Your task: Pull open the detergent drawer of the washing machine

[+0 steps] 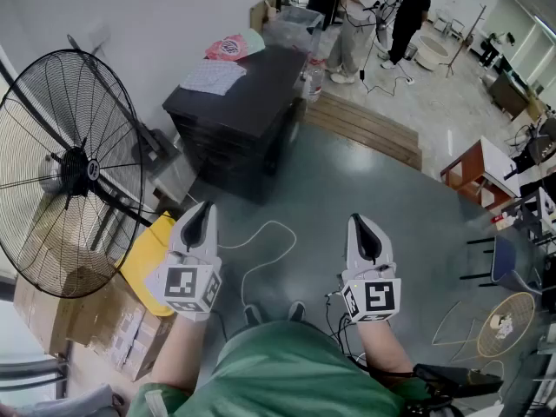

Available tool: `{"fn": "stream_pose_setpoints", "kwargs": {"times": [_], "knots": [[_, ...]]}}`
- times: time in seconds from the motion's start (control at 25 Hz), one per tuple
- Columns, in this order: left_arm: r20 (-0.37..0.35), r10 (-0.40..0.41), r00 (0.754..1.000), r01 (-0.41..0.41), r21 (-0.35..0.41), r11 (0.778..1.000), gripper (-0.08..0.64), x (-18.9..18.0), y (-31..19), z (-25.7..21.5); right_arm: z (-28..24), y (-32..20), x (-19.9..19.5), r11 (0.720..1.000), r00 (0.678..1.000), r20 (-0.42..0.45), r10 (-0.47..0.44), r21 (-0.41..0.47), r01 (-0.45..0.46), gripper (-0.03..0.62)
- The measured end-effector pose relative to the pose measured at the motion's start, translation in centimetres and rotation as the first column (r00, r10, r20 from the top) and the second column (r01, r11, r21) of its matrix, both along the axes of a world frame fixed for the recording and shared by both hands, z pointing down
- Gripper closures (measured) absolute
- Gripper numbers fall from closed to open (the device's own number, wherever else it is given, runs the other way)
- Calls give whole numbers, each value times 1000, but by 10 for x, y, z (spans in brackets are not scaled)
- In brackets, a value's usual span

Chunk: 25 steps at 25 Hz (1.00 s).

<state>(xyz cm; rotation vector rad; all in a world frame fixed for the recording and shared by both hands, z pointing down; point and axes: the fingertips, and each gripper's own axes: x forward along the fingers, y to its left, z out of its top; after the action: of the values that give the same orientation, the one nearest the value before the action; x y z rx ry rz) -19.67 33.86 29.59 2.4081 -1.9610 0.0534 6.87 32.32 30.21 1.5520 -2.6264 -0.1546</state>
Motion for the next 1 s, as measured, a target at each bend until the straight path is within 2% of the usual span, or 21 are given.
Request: {"fn": "stream_pose_setpoints", "kwargs": {"times": [0.4, 0.56, 0.64, 0.68, 0.8, 1.0], "knots": [[11, -26, 1000, 26, -9, 1000, 549, 16, -6, 2, 4, -8, 14, 1000, 1000, 15, -26, -6, 26, 592], [14, -52, 999, 52, -5, 999, 549, 34, -8, 0, 7, -13, 36, 999, 998, 59, -26, -19, 27, 592], [19, -71, 997, 71, 10, 997, 501, 47, -8, -4, 6, -15, 50, 999, 997, 78, -28, -18, 29, 592], [27, -81, 996, 80, 17, 997, 454, 54, -8, -6, 6, -17, 56, 999, 996, 77, -37, -13, 39, 573], [50, -107, 993, 105, 27, 994, 334, 72, -8, -9, 4, -21, 67, 997, 995, 60, -74, 1, 75, 389], [62, -125, 990, 125, 5, 992, 311, 101, -3, -1, 5, -24, 90, 994, 992, 64, -106, 11, 105, 379]]}}
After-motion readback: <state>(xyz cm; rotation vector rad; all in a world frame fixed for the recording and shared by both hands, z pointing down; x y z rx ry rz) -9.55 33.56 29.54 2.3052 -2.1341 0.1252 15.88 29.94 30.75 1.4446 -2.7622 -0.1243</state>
